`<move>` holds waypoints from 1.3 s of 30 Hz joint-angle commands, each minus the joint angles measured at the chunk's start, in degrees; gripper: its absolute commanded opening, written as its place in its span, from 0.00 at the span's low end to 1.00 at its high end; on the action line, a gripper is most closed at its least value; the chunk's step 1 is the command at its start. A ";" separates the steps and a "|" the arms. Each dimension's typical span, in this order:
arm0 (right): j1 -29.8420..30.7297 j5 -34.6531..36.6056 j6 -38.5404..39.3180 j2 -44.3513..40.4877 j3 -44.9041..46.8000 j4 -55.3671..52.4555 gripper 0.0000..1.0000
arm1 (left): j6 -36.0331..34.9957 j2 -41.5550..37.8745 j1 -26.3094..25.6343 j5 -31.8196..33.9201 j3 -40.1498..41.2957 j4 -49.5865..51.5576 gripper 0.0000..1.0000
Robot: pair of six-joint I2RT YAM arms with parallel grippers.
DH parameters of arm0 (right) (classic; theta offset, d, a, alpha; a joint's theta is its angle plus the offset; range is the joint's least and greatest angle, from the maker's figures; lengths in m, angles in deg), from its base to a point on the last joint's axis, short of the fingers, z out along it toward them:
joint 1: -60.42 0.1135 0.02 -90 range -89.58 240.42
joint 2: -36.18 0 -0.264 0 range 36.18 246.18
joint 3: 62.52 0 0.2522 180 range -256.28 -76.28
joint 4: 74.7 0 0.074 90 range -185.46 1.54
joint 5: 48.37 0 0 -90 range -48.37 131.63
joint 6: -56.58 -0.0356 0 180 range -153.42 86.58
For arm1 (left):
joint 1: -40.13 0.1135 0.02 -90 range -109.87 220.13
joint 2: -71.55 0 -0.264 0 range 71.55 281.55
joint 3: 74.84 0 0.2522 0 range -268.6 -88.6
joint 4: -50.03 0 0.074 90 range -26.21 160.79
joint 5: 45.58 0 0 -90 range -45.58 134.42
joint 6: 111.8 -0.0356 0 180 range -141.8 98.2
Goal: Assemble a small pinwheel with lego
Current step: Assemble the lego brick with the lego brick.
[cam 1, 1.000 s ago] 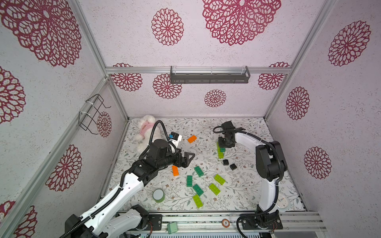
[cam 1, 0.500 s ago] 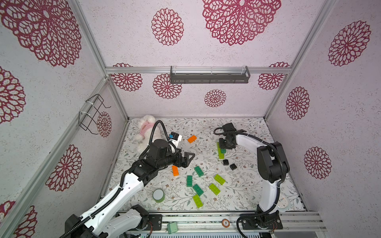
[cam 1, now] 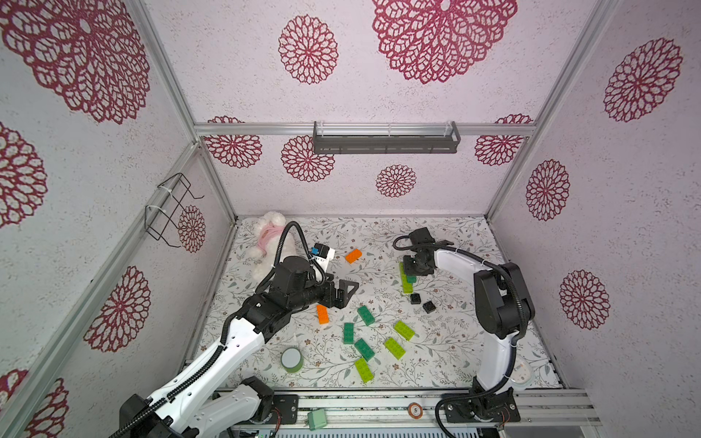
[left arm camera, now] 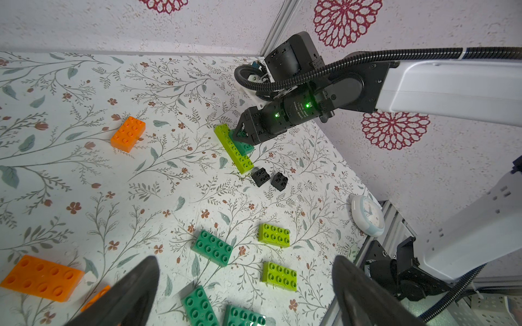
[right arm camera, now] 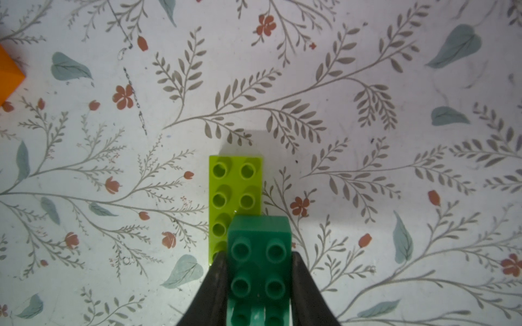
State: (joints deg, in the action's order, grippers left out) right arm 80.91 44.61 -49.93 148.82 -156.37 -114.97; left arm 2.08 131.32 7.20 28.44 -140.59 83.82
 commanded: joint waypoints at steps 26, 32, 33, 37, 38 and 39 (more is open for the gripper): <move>6.04 2.47 -4.77 4.47 -6.57 -7.31 0.00 | -0.44 1.22 0.63 0.25 -1.14 -0.60 0.97; 8.12 2.13 -6.26 4.34 -6.60 -7.56 0.01 | -0.43 0.69 0.58 0.51 -1.08 -0.60 0.97; 8.30 2.22 -6.47 4.08 -6.13 -7.32 0.01 | -0.42 0.62 0.66 0.51 -1.14 -0.55 0.97; 8.49 4.28 -7.17 3.63 -4.65 -6.98 0.01 | -0.38 0.67 0.66 0.19 -1.19 -0.54 0.97; 8.43 4.56 -7.15 3.73 -4.42 -6.98 0.02 | -0.41 0.70 0.59 0.21 -1.19 -0.55 0.97; 8.48 4.86 -7.15 3.83 -4.37 -7.11 0.02 | -0.41 0.63 0.61 0.22 -1.19 -0.58 0.97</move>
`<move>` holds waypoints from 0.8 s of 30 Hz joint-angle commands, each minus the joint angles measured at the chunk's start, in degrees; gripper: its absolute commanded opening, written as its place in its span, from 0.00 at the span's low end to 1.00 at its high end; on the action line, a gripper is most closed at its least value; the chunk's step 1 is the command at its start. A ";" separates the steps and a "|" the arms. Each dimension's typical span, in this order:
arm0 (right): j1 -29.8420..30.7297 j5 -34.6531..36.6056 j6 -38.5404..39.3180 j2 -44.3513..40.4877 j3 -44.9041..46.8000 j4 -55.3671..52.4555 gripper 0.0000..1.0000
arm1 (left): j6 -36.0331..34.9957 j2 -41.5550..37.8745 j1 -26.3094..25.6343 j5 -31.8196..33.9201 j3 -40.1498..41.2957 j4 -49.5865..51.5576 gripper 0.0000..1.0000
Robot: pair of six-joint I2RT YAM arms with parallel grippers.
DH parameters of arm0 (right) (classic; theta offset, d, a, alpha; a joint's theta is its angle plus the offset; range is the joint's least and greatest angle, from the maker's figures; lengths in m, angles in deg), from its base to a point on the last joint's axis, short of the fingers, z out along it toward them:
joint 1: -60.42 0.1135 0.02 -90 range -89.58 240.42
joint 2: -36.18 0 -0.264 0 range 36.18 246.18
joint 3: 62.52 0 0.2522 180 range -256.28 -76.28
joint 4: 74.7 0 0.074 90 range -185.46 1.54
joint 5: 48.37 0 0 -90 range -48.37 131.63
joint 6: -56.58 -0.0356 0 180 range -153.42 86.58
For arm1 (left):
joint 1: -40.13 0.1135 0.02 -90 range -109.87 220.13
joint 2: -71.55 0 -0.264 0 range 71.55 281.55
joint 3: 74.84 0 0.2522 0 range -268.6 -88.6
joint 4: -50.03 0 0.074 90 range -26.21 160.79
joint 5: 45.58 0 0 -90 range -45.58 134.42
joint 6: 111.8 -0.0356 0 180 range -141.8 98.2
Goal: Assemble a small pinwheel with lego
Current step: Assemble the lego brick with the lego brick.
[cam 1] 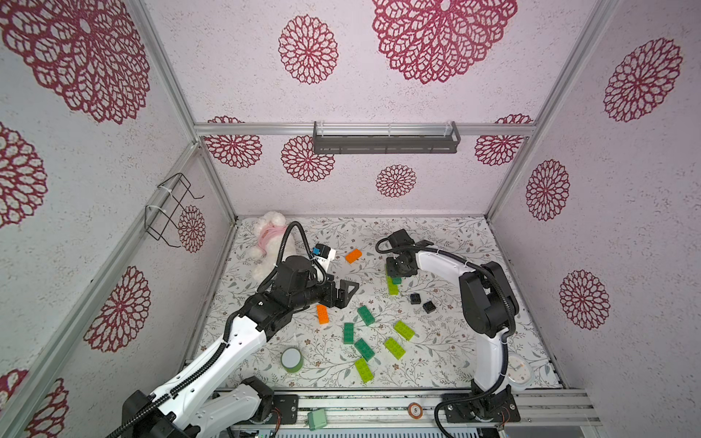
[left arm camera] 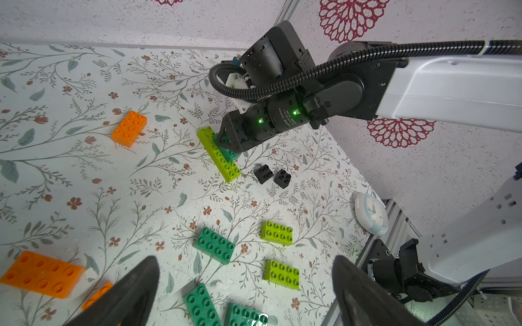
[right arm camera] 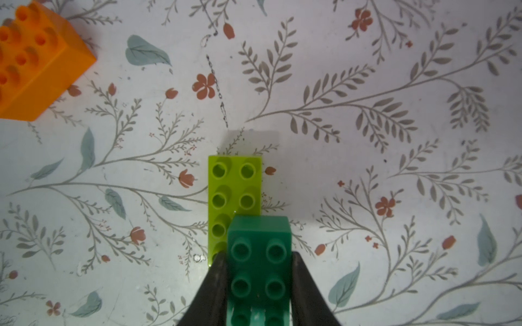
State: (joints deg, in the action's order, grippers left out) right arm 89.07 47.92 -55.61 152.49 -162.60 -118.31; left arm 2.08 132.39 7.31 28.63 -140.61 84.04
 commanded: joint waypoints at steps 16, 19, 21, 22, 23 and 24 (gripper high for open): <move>0.57 1.08 -1.28 -2.00 -0.28 -3.89 0.34 | -0.73 -0.11 0.50 1.15 -1.16 -0.40 0.97; 0.47 0.49 -1.08 -2.82 -0.63 -3.55 0.43 | -0.73 0.01 0.52 1.77 -1.16 -0.27 0.97; 0.45 0.23 -1.03 -3.40 -0.78 -3.38 0.50 | -0.77 0.10 0.52 2.22 -1.16 -0.15 0.97; 0.46 0.06 -0.92 -3.77 -0.82 -3.22 0.54 | -0.85 0.20 0.49 2.50 -1.13 -0.09 0.97; 0.45 -0.06 -0.79 -4.07 -0.83 -3.12 0.56 | -0.96 0.24 0.50 2.65 -1.14 0.02 0.97; 0.45 -0.34 -0.66 -4.37 -0.87 -3.03 0.59 | -1.09 0.36 0.52 3.05 -1.14 0.05 0.97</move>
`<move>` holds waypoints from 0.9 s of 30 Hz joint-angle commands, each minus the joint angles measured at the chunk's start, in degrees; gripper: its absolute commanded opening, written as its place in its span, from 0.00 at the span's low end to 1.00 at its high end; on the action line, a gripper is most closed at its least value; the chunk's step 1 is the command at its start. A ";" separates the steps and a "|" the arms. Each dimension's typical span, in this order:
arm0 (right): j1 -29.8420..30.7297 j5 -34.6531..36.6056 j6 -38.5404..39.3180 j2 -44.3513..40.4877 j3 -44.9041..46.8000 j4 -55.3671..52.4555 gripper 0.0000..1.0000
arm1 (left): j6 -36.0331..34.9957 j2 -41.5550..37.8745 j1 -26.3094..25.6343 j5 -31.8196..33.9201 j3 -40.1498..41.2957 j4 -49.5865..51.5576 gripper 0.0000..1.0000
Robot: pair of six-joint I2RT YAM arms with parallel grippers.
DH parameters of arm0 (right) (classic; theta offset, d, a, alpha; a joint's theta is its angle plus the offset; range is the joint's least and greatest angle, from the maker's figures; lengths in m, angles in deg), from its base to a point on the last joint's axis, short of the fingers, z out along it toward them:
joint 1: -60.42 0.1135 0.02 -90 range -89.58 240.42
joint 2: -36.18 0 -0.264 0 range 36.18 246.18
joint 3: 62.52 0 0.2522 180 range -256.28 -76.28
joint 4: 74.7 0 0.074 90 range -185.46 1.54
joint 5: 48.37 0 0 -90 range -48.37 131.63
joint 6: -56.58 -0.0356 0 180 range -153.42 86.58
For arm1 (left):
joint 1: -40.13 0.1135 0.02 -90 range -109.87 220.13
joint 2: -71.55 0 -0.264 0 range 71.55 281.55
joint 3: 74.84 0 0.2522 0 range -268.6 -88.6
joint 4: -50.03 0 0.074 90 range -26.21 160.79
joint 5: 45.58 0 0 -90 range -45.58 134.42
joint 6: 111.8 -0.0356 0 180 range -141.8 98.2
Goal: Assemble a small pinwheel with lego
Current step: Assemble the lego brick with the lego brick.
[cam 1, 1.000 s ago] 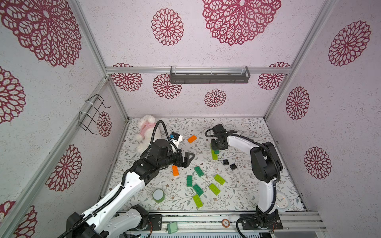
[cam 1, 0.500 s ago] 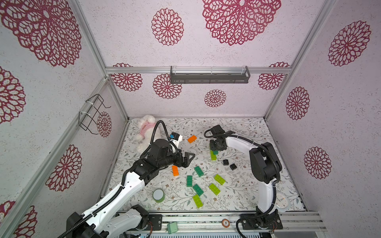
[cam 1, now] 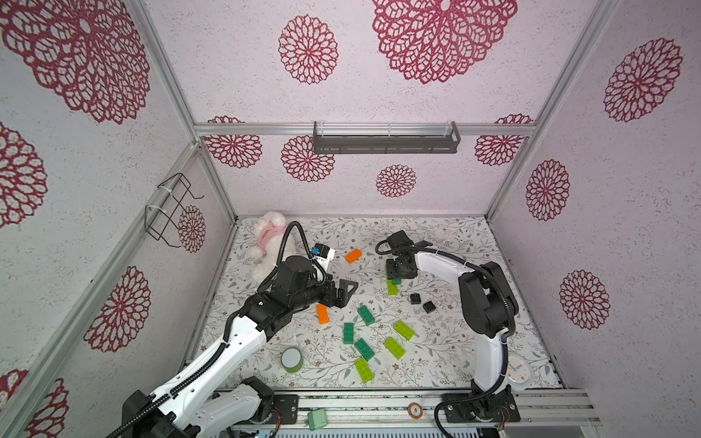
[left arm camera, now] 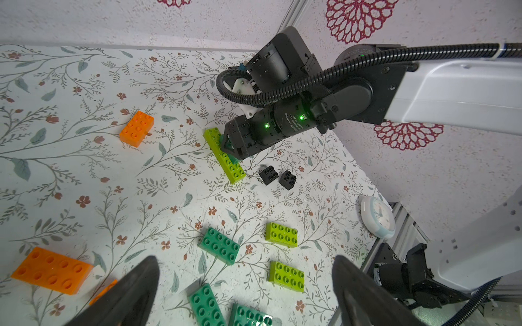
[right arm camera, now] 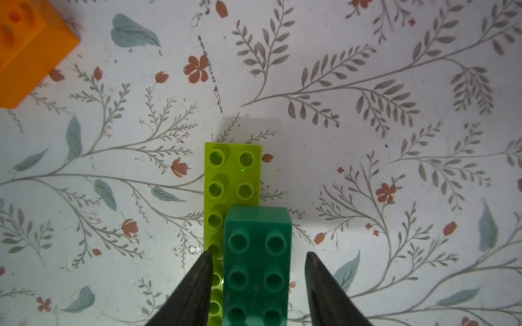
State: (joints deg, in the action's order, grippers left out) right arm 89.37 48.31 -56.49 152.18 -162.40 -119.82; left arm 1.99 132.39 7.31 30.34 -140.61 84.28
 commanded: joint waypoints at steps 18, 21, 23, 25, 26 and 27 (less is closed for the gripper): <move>-3.86 -4.54 1.84 -23.04 13.61 7.02 0.87 | 1.24 6.68 0.55 10.20 -2.89 2.43 0.97; -5.63 -6.38 1.31 -27.87 19.27 11.35 0.94 | -0.74 14.28 2.78 10.78 -8.18 4.16 0.97; -6.56 -7.55 0.84 -29.67 21.45 12.69 0.99 | -1.47 19.61 5.06 9.71 -10.91 2.53 0.97; -7.08 -8.36 0.67 -30.93 22.79 13.01 0.99 | -1.31 25.07 7.94 6.25 -13.95 1.73 0.97; -7.29 -8.71 0.58 -31.67 23.71 13.27 0.99 | -1.54 28.10 9.04 5.37 -15.75 1.45 0.97; -7.37 -9.15 0.42 -32.29 24.50 13.65 0.99 | -2.09 30.58 9.55 5.83 -17.46 1.27 0.97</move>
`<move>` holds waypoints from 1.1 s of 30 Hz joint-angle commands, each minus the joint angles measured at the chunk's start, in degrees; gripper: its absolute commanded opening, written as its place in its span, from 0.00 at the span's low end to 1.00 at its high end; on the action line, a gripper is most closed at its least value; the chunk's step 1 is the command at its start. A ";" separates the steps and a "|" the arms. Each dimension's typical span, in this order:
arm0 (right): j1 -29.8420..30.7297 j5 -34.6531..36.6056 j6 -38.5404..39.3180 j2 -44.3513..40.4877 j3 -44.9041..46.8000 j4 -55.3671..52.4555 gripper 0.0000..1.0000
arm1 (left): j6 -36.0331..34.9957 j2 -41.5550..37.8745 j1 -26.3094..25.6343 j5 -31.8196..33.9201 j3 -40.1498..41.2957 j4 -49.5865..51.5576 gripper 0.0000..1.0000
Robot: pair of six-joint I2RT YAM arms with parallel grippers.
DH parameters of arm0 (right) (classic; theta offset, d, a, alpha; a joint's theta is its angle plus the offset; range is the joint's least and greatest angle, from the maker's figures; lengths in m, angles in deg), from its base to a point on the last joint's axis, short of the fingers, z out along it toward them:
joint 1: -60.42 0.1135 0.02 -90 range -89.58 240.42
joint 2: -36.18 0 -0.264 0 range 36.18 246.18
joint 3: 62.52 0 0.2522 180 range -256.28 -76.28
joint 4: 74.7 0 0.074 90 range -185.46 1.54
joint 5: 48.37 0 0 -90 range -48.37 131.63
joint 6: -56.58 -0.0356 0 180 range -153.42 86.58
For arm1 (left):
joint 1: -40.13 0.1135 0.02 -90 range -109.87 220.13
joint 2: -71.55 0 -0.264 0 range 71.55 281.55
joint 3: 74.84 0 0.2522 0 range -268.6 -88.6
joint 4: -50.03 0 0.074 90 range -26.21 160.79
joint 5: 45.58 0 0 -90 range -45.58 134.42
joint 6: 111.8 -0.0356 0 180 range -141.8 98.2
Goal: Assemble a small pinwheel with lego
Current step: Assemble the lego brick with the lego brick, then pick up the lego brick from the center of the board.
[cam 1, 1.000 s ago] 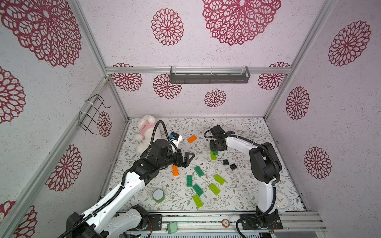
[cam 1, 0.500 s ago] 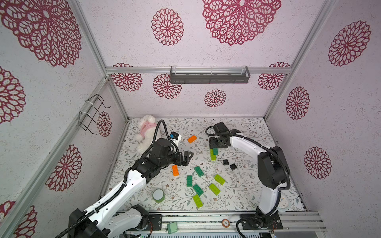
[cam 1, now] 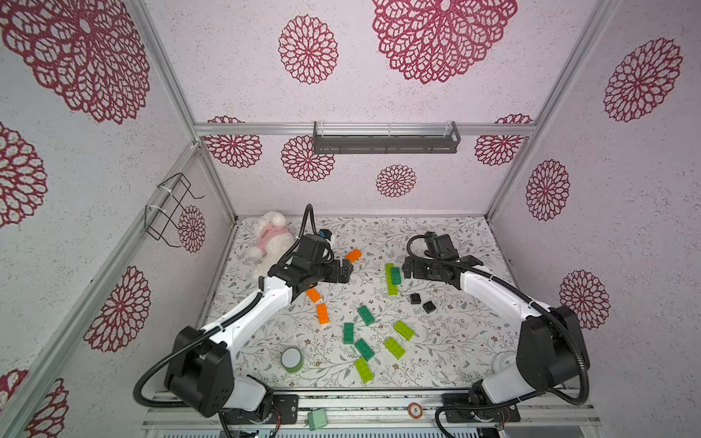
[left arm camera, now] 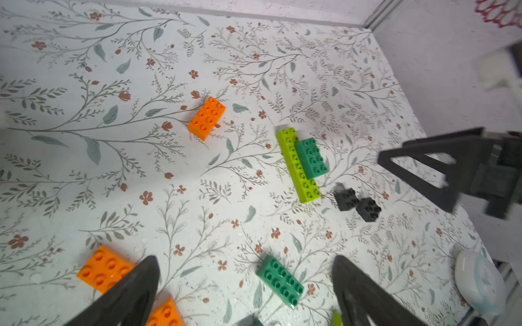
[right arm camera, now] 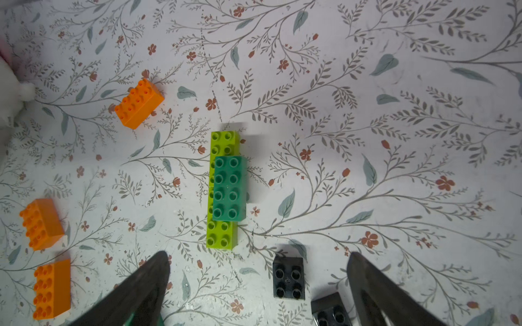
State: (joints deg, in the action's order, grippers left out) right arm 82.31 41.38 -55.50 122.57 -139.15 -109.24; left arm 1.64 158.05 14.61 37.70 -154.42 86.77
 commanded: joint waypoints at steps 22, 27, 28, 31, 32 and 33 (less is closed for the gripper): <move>-4.37 -18.23 -3.60 -10.06 12.85 8.38 0.99 | -28.97 42.53 4.85 -3.63 -33.73 7.68 0.75; -4.44 -19.07 -3.93 -9.33 12.71 8.65 0.99 | -30.52 45.97 5.03 -4.10 -38.45 8.69 0.68; -4.43 -19.04 -4.06 -9.31 12.71 8.66 0.99 | -30.71 46.79 5.00 -4.22 -39.49 9.26 0.66; -4.56 -19.02 -3.93 -9.28 12.75 8.39 0.99 | -31.17 48.75 5.04 -4.68 -41.86 10.54 0.61; -4.49 -19.00 -3.95 -9.38 12.77 8.30 0.99 | -31.26 49.31 4.89 -4.76 -42.44 10.74 0.60; -4.55 -19.04 -3.89 -9.35 12.79 8.31 0.99 | -31.25 49.71 4.78 -4.92 -42.94 10.84 0.59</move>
State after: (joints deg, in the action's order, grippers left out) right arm 78.07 23.33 -58.83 113.95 -126.27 -101.76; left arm -27.45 206.03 19.29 34.23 -195.62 95.78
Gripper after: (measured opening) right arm 0.989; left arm 0.595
